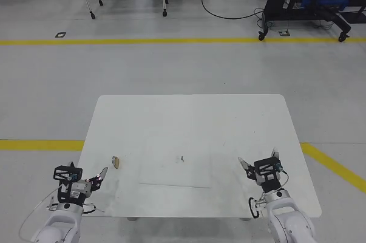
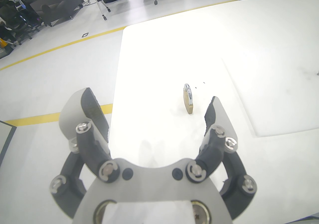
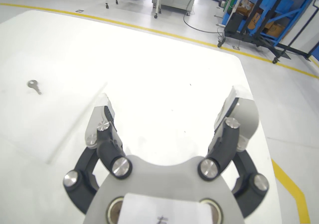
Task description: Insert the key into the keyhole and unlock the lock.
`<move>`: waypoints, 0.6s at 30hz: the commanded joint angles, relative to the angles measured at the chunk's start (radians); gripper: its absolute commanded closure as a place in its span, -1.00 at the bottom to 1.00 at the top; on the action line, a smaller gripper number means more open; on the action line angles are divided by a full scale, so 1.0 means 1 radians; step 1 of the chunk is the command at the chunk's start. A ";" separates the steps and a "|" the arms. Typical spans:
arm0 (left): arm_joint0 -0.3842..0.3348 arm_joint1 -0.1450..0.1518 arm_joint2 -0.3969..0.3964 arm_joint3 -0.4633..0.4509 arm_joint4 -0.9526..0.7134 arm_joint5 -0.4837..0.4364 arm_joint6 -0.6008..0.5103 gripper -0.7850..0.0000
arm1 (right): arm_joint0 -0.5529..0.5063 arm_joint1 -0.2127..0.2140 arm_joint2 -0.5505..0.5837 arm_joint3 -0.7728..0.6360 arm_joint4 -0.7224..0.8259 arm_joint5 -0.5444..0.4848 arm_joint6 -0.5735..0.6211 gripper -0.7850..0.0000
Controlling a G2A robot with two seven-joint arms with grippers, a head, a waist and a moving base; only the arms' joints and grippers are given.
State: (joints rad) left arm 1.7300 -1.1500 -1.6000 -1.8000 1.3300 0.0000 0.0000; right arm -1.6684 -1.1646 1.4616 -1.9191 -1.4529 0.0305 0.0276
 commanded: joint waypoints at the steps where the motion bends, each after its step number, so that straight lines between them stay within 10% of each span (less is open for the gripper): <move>1: 0.000 0.000 0.000 0.000 0.000 0.000 0.000 -1.00 | 0.051 -0.007 -0.073 0.001 -0.018 -0.023 0.016 -1.00; 8: 0.000 0.000 0.000 0.000 0.000 0.000 0.000 -1.00 | 0.241 -0.042 -0.300 0.112 0.009 -0.099 0.036 -1.00; 18: 0.000 0.000 0.000 0.000 0.000 0.000 0.000 -1.00 | 0.277 -0.049 -0.329 0.151 0.044 -0.134 0.013 -1.00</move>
State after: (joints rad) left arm 1.7300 -1.1500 -1.6000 -1.8000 1.3300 0.0000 0.0000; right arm -1.3912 -1.2138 1.1327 -1.7678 -1.4088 -0.1038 0.0408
